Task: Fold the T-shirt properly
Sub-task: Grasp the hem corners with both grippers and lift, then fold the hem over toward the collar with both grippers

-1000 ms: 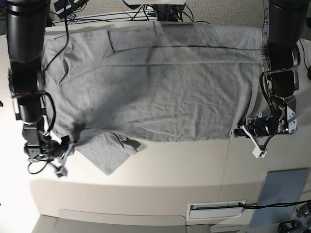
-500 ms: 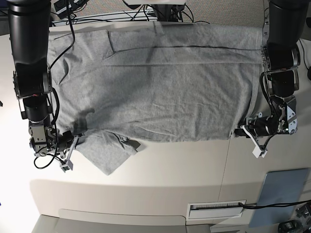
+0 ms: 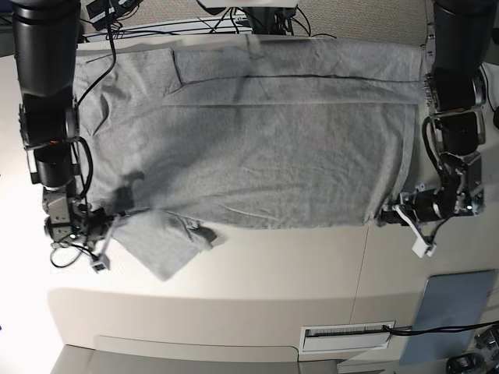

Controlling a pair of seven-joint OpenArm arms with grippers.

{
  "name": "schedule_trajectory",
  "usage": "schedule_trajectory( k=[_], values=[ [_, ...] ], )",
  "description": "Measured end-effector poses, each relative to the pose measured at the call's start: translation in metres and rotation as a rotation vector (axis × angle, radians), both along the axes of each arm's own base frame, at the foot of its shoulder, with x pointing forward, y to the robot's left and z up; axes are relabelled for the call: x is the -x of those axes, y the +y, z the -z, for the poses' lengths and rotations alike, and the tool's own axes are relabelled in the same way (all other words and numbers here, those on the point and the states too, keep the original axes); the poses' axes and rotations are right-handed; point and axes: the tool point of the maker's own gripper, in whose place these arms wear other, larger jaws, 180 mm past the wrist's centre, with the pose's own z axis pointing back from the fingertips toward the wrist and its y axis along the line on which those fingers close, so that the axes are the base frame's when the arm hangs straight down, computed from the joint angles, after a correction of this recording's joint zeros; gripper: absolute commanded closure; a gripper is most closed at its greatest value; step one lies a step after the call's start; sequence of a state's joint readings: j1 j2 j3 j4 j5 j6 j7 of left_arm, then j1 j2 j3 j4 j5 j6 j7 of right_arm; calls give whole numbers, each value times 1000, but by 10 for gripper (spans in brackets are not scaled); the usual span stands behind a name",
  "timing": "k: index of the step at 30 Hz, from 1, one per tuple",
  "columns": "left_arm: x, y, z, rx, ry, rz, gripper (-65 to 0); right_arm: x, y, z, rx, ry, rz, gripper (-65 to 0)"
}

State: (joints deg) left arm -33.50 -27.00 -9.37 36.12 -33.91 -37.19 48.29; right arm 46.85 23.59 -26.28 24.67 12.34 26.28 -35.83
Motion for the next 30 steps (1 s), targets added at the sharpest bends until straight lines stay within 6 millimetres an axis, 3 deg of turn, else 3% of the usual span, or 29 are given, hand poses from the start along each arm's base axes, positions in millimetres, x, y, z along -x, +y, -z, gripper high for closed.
schedule_trajectory(
  k=[3,9,14,20,30],
  values=[
    [-4,7,-18,17,-24,1,0,-3,-10,-14,-14,-37,26,0],
    [-8,7,-39,-25,-54,34,0,-2,0,-39,0,-125,-35,0],
    [8,5,-33,-68,-56,35,0,11,-10,-53,128,-178,-48,0],
    [45,-3,-25,-96,-69,71,0,49,-31,-53,99,-202,25,0],
    [96,20,-25,-50,-95,-25,0,118,-29,-74,113,-269,32,0]
  ],
)
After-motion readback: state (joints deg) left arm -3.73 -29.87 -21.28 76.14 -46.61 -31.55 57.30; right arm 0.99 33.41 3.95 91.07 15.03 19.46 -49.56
